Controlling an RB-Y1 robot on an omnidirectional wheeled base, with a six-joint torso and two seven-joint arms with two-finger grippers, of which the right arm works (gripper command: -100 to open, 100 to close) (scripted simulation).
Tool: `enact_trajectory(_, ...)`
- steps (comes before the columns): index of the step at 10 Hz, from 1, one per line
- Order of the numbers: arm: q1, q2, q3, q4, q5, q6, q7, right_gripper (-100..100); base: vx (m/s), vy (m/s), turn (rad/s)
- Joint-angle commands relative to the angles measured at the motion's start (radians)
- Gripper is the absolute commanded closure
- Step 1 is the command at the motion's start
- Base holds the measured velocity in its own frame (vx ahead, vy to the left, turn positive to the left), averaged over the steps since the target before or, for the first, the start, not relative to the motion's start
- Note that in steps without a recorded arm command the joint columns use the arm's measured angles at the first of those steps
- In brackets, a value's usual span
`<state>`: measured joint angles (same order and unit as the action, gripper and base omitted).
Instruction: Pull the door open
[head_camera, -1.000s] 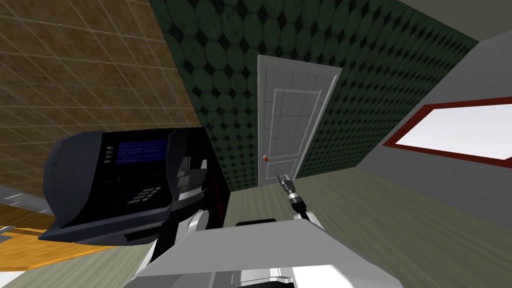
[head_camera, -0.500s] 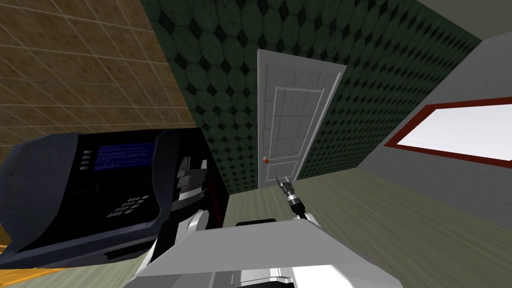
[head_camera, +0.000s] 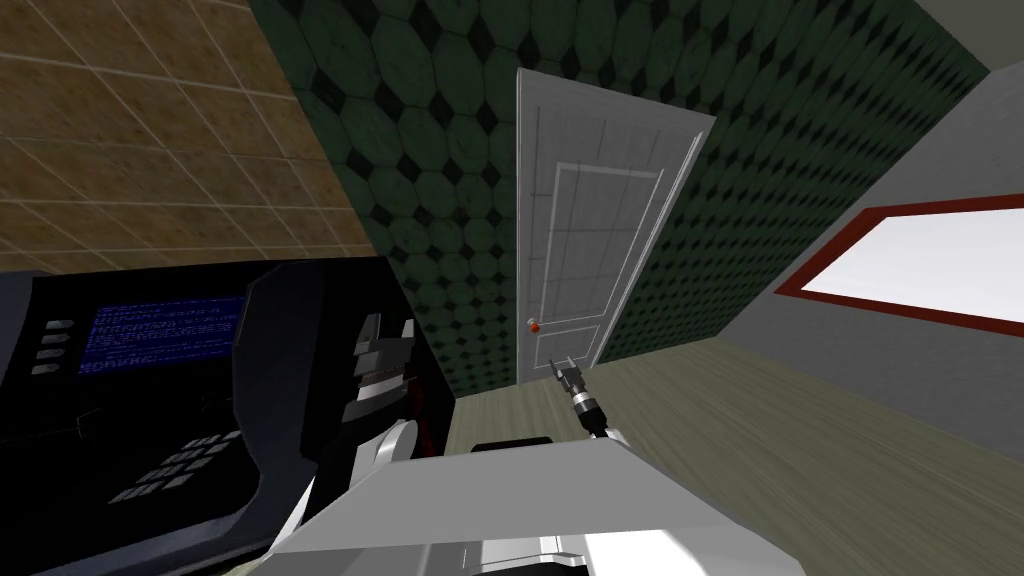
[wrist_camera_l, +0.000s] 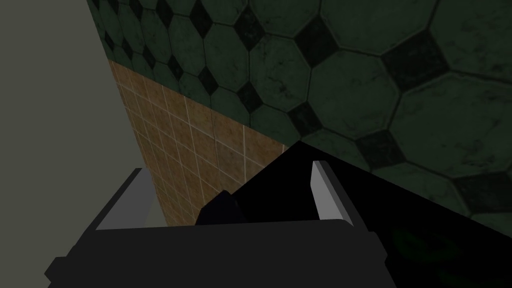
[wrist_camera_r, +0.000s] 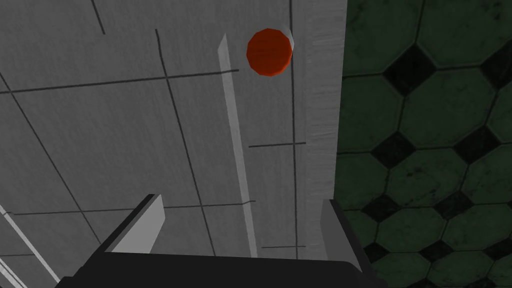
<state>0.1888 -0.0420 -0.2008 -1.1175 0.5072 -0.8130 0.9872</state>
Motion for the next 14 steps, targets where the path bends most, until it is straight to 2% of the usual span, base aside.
enact_trajectory(1,-0.009,0.009,-0.008,0.034,0.018,-0.007,0.031,-100,0.132,0.005,-0.021)
enact_trajectory(8,-0.045,0.048,-0.035,0.148,0.081,-0.025,0.133,-100,0.156,0.023,-0.028)
enact_trajectory(9,-0.038,0.046,-0.031,0.131,0.078,-0.020,0.122,-100,0.051,0.007,-0.001)
enact_trajectory(10,-0.045,0.019,-0.025,0.142,0.063,-0.012,0.129,-100,0.023,-0.013,0.255)
enact_trajectory(11,-0.054,0.002,-0.018,0.151,0.046,-0.004,0.135,-100,0.065,-0.010,0.287)
enact_trajectory(14,-0.066,-0.004,-0.008,0.164,0.020,0.007,0.148,-100,0.174,0.013,0.051)
